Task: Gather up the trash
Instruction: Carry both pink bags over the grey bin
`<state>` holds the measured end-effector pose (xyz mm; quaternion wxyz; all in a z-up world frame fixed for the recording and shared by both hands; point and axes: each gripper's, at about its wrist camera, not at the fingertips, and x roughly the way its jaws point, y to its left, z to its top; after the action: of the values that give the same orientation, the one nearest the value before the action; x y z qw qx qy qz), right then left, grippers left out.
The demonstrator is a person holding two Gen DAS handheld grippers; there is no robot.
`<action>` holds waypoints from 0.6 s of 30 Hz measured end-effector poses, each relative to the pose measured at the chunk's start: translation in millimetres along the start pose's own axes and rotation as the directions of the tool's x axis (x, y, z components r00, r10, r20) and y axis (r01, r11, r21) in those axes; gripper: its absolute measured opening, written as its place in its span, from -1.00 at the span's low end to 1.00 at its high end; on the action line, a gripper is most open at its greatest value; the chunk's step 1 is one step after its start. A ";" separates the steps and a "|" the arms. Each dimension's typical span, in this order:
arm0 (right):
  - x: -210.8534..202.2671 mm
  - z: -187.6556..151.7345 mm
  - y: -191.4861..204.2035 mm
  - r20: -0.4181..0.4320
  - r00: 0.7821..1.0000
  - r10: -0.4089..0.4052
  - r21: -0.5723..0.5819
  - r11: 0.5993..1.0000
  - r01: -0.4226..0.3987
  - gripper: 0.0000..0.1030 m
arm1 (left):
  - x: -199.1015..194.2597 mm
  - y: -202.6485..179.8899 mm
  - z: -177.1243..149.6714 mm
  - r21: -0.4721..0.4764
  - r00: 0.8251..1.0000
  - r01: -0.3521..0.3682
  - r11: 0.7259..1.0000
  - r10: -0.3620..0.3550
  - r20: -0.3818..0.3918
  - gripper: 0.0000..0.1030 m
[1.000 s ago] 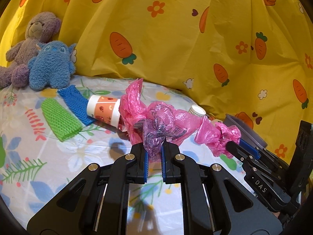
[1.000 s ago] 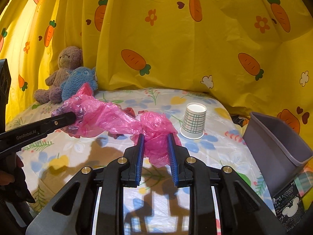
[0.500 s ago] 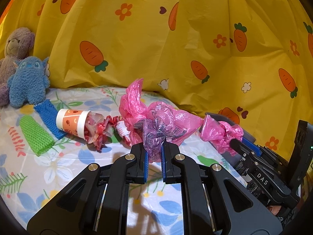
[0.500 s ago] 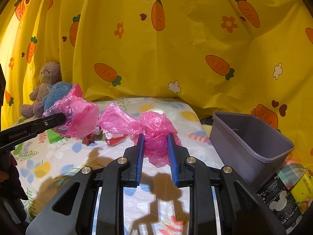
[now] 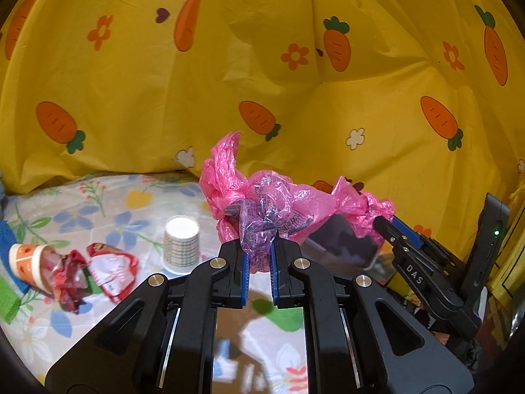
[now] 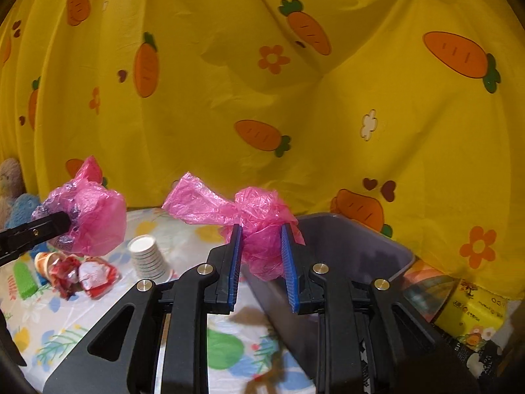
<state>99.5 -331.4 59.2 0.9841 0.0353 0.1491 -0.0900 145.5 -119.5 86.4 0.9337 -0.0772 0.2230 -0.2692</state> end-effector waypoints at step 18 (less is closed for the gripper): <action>64.5 1.8 -66.1 -0.098 0.981 -0.165 0.085 0.981 0.173 -0.50 | 142.4 -54.8 21.9 0.054 0.976 0.182 0.982 -0.174 -0.132 -0.82</action>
<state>148.2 -407.2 38.7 0.9624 0.0724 0.1918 -0.1784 237.5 -241.7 67.1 0.8918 -0.0490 0.2652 -0.3634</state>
